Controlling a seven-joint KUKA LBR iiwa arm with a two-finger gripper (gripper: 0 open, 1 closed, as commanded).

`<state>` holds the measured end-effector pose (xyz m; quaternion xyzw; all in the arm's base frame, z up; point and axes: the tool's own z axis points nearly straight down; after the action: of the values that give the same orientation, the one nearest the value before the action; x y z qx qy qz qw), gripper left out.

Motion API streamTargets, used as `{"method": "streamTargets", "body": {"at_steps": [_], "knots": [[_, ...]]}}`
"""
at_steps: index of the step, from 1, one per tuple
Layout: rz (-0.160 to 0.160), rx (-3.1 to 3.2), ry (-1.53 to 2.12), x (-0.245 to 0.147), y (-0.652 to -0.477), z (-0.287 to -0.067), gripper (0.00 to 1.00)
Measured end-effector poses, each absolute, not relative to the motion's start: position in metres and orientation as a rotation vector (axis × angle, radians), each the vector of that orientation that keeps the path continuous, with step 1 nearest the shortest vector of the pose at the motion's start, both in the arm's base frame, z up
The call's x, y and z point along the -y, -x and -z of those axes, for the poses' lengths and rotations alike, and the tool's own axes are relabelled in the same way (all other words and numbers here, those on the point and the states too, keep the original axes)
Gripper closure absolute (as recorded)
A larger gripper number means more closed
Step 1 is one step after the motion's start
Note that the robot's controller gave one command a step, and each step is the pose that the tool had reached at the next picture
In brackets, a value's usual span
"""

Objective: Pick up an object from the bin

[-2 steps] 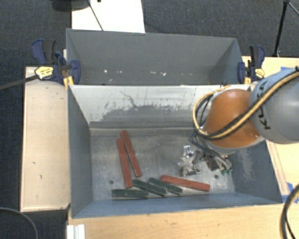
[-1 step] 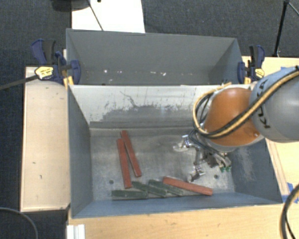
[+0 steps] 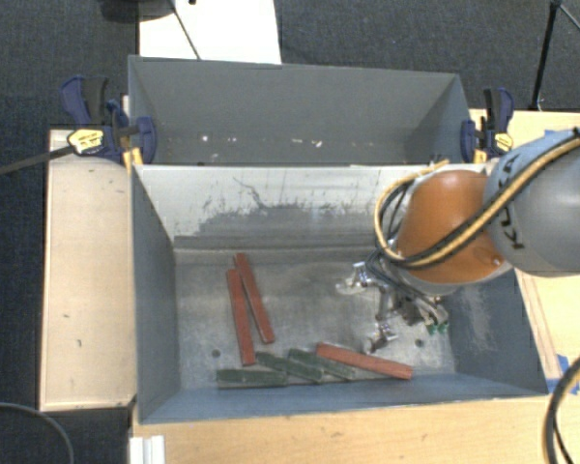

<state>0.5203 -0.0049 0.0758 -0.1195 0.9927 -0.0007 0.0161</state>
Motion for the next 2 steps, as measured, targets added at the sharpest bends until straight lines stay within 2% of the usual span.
{"method": "streamTargets", "body": {"at_steps": [1,2], "knots": [[0.004,-3.087,0.377,0.003,-0.520,-0.076,0.00],[-0.004,-3.093,0.529,-0.011,-0.545,-0.075,0.00]]}}
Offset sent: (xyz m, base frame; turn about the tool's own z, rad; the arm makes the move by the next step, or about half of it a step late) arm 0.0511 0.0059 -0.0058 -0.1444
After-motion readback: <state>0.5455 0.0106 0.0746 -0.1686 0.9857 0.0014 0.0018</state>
